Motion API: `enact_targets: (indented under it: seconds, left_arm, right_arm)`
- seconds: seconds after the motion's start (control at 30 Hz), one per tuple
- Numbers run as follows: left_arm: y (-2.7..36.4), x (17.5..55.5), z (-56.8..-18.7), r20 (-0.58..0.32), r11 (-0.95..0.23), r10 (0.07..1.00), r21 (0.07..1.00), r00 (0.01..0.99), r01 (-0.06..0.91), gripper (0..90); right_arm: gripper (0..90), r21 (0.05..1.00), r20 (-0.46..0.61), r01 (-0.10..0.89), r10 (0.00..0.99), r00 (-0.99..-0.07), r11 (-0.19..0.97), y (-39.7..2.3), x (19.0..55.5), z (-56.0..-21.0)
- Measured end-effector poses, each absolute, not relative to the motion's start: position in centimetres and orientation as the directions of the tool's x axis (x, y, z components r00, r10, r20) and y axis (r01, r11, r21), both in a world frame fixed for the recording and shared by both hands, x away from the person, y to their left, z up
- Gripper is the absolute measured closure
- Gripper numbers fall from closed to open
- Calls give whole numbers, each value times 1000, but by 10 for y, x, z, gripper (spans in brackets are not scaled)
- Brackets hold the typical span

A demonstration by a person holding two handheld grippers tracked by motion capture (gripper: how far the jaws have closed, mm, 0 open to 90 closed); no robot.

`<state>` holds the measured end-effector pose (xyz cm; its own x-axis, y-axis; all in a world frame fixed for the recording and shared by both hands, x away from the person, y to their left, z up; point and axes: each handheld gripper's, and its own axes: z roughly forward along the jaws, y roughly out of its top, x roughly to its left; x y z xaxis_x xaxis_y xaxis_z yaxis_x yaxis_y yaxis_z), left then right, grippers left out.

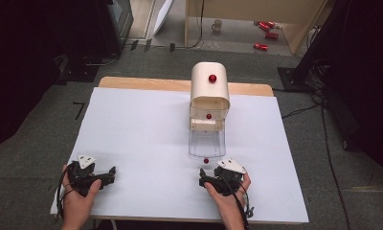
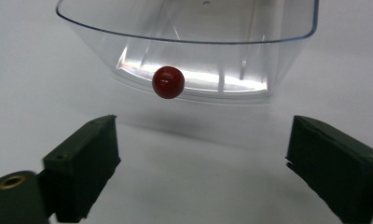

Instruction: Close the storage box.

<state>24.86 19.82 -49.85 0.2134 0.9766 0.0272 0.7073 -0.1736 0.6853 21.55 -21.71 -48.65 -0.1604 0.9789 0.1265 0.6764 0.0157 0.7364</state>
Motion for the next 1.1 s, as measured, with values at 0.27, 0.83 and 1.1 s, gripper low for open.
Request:
enact_targets:
  seconds: [0.27, 0.83, 1.1]
  left_arm:
    - [198, 249, -498, 27, -174, 977, 685, 214, 707, 0]
    - [198, 249, -498, 28, -174, 976, 685, 214, 707, 0]
    - [198, 249, -498, 27, -174, 977, 685, 214, 707, 0]
  right_arm:
    - [477, 736, 136, 677, 979, -153, 3, -213, 214, -494]
    - [691, 755, 173, 655, 966, -191, -6, -206, 223, -493]
    - [747, 754, 172, 657, 965, -197, -1, -204, 230, -490]
